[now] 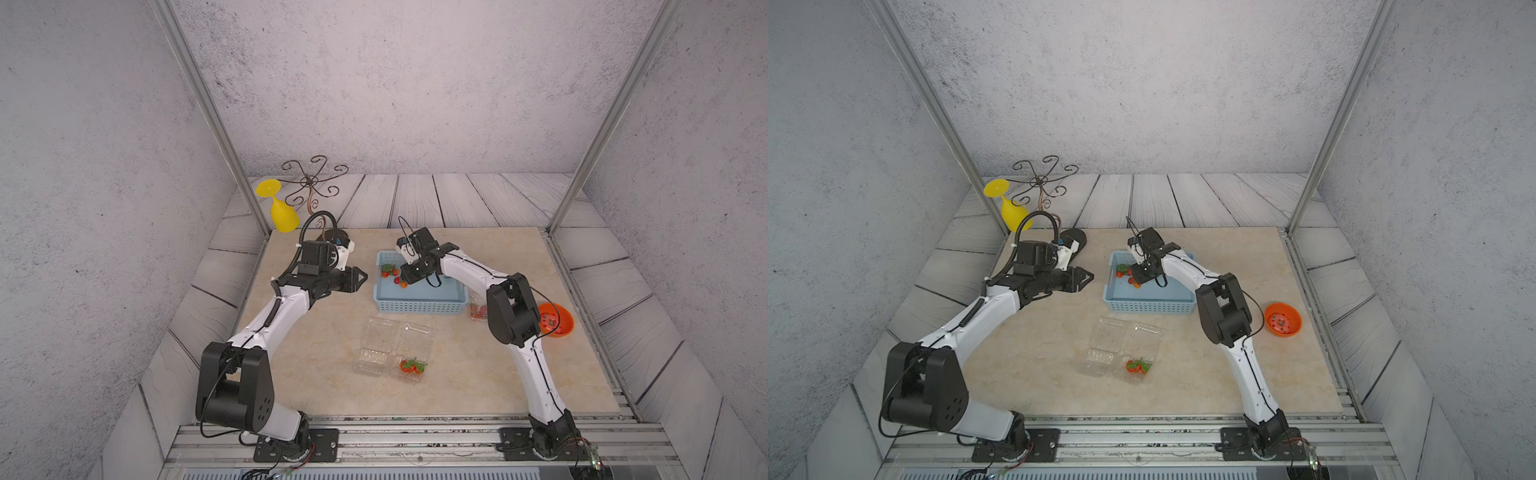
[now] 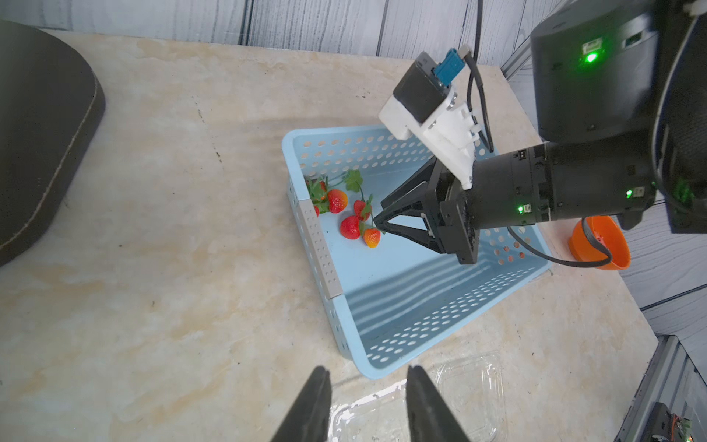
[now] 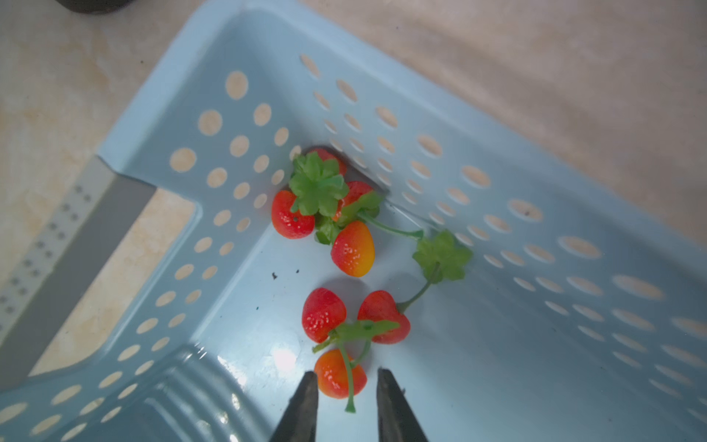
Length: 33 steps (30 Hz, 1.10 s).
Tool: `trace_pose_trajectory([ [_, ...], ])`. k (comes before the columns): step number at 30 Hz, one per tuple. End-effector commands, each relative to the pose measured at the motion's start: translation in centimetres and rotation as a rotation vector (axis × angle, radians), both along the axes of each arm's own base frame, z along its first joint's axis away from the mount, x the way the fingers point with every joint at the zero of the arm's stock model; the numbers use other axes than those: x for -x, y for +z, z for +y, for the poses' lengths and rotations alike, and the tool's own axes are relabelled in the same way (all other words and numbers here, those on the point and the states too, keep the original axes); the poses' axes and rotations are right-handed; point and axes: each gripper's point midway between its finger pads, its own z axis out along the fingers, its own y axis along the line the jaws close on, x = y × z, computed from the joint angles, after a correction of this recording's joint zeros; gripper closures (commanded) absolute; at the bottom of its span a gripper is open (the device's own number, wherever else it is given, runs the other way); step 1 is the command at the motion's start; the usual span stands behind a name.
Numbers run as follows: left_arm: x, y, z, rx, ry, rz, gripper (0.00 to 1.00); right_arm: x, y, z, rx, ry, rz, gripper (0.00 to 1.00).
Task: Pack strawberries into containers
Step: Pick up the strawberry from the basket.
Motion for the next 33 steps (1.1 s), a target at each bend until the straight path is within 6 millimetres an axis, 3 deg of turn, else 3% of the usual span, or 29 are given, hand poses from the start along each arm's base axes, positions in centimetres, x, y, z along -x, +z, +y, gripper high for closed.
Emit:
trace_pose_trajectory([
  [1,-0.3,0.3,-0.2,-0.013,-0.015,-0.012,0.63,-0.2,-0.3,-0.9,0.015,-0.021,0.006,0.68],
  [8,-0.3,0.4,-0.2,-0.012,-0.014,-0.014,0.63,-0.2,-1.3,-1.4,-0.013,-0.043,0.048,0.59],
  [15,-0.2,0.4,-0.1,-0.015,-0.012,-0.017,0.63,-1.5,-0.9,-0.4,-0.068,-0.037,0.054,0.56],
  [21,-0.2,0.4,-0.1,-0.019,-0.012,-0.016,0.63,-1.9,-1.4,0.7,-0.099,-0.018,0.088,0.55],
  [33,-0.2,0.4,-0.1,-0.022,-0.012,-0.019,0.63,-1.7,-2.7,0.5,-0.079,-0.020,0.109,0.58],
])
